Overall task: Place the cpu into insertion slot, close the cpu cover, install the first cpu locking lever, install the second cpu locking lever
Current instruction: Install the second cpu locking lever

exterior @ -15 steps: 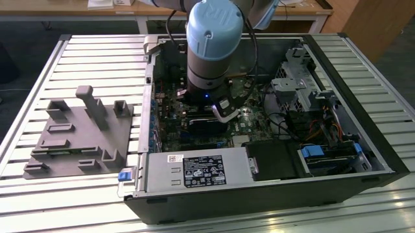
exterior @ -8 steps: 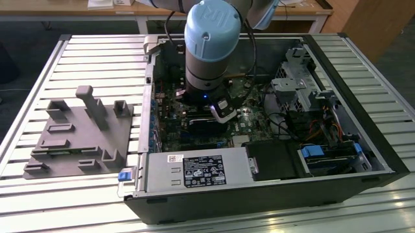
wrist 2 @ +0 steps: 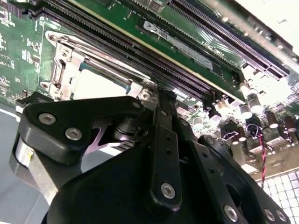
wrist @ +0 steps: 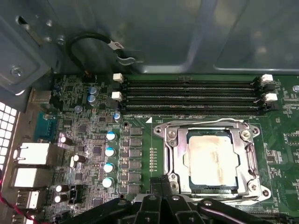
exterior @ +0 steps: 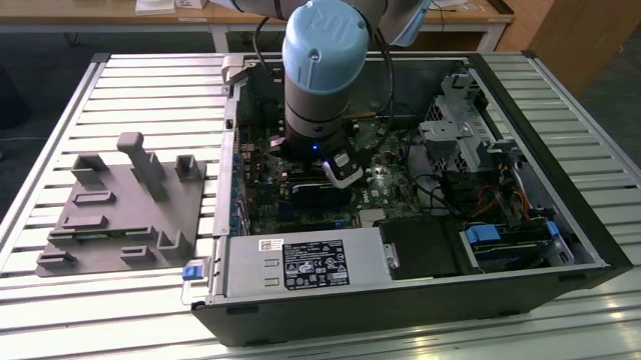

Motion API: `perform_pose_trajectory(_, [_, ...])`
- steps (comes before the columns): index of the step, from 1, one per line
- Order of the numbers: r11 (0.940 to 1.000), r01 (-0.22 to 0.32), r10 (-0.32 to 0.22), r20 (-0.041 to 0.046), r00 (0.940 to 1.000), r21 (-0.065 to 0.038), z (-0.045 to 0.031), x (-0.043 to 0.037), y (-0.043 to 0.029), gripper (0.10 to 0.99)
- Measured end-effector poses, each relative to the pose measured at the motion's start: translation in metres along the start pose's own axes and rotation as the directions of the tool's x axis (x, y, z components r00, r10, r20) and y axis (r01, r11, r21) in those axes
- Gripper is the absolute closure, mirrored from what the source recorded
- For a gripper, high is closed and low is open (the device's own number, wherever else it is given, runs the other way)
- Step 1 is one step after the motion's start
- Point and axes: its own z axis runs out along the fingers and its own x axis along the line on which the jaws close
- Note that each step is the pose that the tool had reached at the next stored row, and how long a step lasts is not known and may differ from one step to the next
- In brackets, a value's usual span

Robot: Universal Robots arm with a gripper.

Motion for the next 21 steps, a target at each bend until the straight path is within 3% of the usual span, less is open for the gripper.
perform_pose_trajectory(4, [1.0000, 0.000, 0.000, -0.0001, 1.0000, 0.000, -0.0028, 0.0002, 0.0010, 0.980])
perform_pose_trajectory(18, [1.0000, 0.000, 0.000, 0.0000, 1.0000, 0.000, -0.0297, 0.0005, 0.0107, 0.980])
perform_pose_trajectory(21, [1.0000, 0.000, 0.000, 0.0000, 1.0000, 0.000, -0.0304, 0.0005, 0.0109, 0.980])
